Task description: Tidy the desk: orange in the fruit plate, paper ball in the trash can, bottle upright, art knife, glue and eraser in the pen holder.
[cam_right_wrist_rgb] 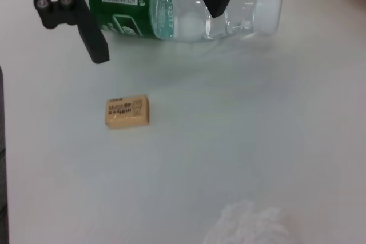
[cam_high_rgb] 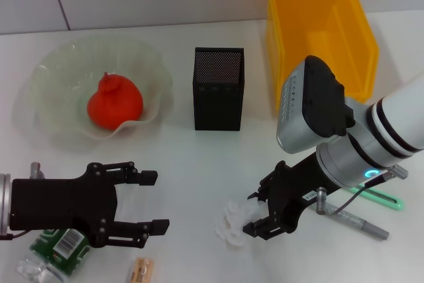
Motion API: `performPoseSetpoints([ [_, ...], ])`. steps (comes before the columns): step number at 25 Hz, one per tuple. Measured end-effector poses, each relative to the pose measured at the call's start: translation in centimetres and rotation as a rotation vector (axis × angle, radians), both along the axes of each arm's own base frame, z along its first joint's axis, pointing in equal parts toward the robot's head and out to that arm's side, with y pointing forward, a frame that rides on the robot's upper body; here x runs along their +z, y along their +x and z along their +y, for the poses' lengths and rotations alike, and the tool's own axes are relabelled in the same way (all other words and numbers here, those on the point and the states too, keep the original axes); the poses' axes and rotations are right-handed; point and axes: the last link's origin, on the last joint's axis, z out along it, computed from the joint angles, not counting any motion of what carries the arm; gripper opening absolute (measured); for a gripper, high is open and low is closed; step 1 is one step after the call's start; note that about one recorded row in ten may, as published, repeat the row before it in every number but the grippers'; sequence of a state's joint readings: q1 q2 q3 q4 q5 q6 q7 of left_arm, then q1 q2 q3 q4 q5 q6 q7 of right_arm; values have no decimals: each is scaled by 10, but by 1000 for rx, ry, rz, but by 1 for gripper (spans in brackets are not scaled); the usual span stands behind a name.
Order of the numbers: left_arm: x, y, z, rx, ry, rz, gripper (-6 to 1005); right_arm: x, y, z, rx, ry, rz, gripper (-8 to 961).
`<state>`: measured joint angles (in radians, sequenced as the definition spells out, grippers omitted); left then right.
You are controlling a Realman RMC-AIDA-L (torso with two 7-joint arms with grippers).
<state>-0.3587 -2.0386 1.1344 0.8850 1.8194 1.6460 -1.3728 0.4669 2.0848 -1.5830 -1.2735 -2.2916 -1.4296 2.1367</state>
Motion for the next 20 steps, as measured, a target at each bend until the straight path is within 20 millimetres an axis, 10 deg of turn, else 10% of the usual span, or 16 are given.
performPoseSetpoints([
  [20, -3, 3, 1, -5, -2, 1, 821, 41, -8, -7, 6, 115, 47, 476],
])
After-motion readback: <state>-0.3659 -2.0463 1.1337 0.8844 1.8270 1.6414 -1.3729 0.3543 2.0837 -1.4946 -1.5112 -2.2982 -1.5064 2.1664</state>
